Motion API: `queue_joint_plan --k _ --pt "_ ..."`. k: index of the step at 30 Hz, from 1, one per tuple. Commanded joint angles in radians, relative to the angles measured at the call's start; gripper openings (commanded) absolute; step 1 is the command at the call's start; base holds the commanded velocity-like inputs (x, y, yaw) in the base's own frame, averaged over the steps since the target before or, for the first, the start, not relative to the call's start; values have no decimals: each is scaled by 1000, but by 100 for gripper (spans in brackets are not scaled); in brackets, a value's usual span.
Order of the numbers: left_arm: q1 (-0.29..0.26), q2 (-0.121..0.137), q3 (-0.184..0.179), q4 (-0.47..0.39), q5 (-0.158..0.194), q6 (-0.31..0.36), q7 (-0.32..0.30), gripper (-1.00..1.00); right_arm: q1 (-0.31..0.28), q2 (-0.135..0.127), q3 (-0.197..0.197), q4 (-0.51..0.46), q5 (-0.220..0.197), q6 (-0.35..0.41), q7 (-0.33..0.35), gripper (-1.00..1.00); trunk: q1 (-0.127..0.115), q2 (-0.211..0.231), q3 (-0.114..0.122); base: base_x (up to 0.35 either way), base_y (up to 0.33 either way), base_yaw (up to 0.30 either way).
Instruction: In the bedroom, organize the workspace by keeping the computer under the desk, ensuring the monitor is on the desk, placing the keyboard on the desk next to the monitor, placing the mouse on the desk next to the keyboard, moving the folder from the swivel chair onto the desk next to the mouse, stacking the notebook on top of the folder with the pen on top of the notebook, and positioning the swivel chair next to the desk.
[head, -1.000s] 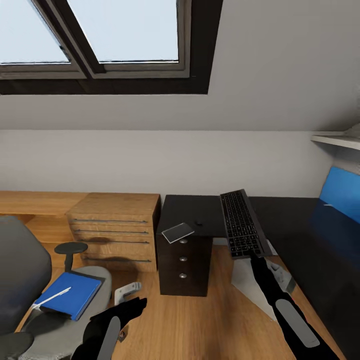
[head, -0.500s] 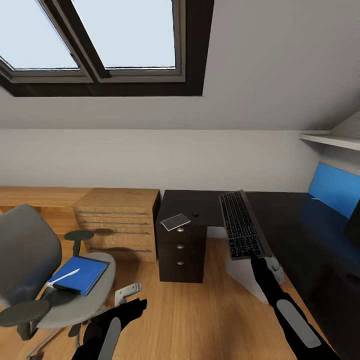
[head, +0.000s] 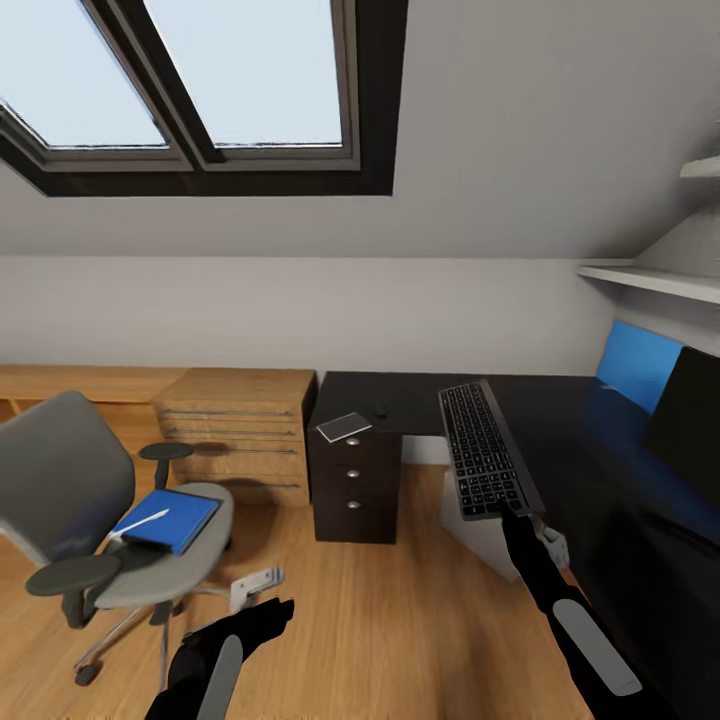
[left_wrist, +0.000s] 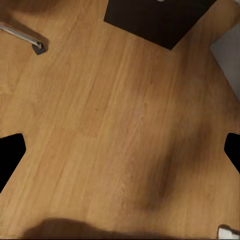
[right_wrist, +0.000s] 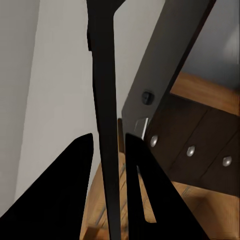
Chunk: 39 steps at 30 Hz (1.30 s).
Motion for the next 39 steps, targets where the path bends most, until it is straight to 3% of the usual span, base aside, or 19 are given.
queue_joint_plan --k 1,12,39 --pt "-1 -1 1 -1 11 4 7 100 -1 -1 5 0 -12 -5 6 -100 0 -1 -1 -336 -6 0" --pt "-1 -1 0 12 12 5 6 100 2 6 9 -2 -15 -9 12 -100 0 -1 -1 -335 -35 0" --pt "-1 -1 0 14 12 5 6 100 13 2 4 -1 -34 -3 7 -100 0 -1 -1 -280 -178 0"
